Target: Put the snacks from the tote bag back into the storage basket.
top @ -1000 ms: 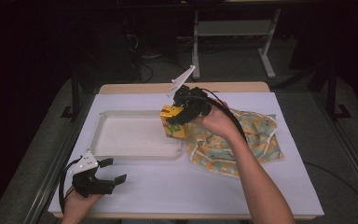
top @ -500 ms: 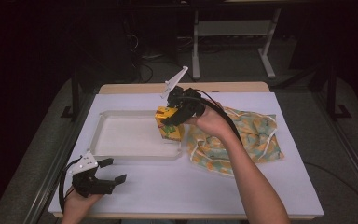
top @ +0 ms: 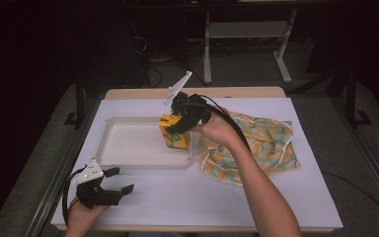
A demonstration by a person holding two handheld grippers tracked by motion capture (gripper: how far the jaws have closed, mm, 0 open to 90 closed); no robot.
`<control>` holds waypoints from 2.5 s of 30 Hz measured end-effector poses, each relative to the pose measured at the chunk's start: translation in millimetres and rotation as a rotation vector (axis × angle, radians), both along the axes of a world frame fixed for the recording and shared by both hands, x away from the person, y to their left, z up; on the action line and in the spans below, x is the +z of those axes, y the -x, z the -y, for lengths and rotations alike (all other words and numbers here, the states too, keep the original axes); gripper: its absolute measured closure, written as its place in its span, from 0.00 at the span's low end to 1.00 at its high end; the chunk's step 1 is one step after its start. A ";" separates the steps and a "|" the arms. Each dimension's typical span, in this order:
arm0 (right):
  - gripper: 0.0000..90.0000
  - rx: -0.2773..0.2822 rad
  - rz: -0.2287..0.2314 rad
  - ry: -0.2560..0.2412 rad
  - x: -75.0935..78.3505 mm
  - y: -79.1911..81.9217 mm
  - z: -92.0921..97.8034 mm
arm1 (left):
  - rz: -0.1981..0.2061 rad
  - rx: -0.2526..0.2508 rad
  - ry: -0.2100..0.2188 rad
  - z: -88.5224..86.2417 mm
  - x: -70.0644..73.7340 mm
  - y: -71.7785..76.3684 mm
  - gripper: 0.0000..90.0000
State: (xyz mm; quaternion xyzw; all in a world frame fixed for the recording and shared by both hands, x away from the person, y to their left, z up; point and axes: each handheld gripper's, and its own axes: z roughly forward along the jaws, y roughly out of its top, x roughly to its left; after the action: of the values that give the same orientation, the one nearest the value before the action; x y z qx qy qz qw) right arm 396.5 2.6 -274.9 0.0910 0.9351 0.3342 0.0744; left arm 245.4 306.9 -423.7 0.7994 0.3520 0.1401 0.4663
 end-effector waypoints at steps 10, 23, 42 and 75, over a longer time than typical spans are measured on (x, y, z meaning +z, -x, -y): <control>0.55 0.019 -0.011 0.008 -6.9 -3.2 -13.6 | -0.001 0.001 0.007 -0.1 0.0 0.2 0.16; 0.55 0.033 -0.028 0.008 -15.2 -6.1 -27.2 | -0.002 0.002 0.009 -0.3 0.2 0.5 0.16; 0.55 0.067 -0.034 0.030 -32.7 -11.1 -43.7 | -0.008 0.002 0.003 -1.2 0.4 0.3 0.16; 0.55 0.088 -0.083 0.046 -64.1 -21.8 -57.5 | -0.012 0.001 0.003 -2.5 -0.1 0.5 0.16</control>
State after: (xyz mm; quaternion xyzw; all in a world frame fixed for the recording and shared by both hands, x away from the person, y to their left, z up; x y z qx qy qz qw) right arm 418.3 60.0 -339.0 0.0620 0.9480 0.3114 0.0230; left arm 244.9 309.3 -423.8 0.7993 0.3556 0.1351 0.4653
